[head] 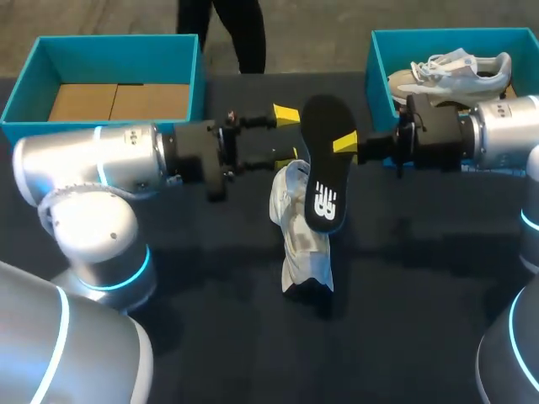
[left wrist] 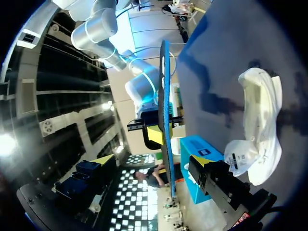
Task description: Take the shoe out of the shoebox, open the shoe tongue, remove and reinsert the insole, then place the shoe into the shoebox
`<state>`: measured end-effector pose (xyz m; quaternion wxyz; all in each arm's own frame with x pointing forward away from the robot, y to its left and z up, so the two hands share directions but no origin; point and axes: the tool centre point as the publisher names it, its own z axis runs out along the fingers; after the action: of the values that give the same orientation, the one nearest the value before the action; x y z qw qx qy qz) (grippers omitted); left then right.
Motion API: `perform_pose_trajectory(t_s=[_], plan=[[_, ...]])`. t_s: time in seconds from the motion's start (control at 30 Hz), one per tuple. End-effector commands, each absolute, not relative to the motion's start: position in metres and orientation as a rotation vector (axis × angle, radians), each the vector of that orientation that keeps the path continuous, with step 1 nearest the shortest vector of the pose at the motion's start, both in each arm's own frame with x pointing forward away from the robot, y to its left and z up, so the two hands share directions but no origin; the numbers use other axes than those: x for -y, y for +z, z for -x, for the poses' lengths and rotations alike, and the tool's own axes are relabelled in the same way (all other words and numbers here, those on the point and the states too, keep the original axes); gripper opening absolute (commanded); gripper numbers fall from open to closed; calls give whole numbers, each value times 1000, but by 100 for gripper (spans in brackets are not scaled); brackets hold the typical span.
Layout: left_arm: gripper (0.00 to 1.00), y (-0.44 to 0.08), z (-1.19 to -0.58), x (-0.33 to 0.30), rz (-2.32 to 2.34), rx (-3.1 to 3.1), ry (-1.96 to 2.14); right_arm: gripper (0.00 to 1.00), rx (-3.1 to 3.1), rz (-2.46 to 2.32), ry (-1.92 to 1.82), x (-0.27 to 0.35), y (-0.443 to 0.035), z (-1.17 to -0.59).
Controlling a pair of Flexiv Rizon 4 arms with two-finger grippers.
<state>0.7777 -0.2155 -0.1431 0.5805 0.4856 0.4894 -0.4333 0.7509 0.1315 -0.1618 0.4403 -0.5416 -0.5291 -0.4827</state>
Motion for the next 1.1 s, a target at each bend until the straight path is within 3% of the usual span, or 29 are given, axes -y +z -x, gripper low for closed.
perform_pose_trajectory(t_s=[0.03, 0.5, 0.67, 0.87, 0.9, 0.97, 1.1], plan=[[100, -146, -782, 226, -1019, -991, -1092, 0, 1318, 1351, -1187, -136, -162, -750], [96, -144, -786, 235, -1046, -977, -1122, 0, 1369, 1366, -1129, -149, -166, -743], [73, -145, -784, 238, -1060, -989, -1144, 0, 1384, 1373, -1130, -150, -166, -743], [69, -147, -780, 242, -1070, -1002, -1154, 0, 1387, 1374, -1126, -153, -167, -743], [65, -147, -780, 242, -1071, -1004, -1156, 0, 1386, 1373, -1126, -153, -167, -743], [49, -149, -780, 242, -1070, -1013, -1158, 0, 1385, 1370, -1126, -154, -168, -743], [43, -150, -779, 242, -1068, -1017, -1157, 0, 1383, 1365, -1126, -155, -168, -742]])
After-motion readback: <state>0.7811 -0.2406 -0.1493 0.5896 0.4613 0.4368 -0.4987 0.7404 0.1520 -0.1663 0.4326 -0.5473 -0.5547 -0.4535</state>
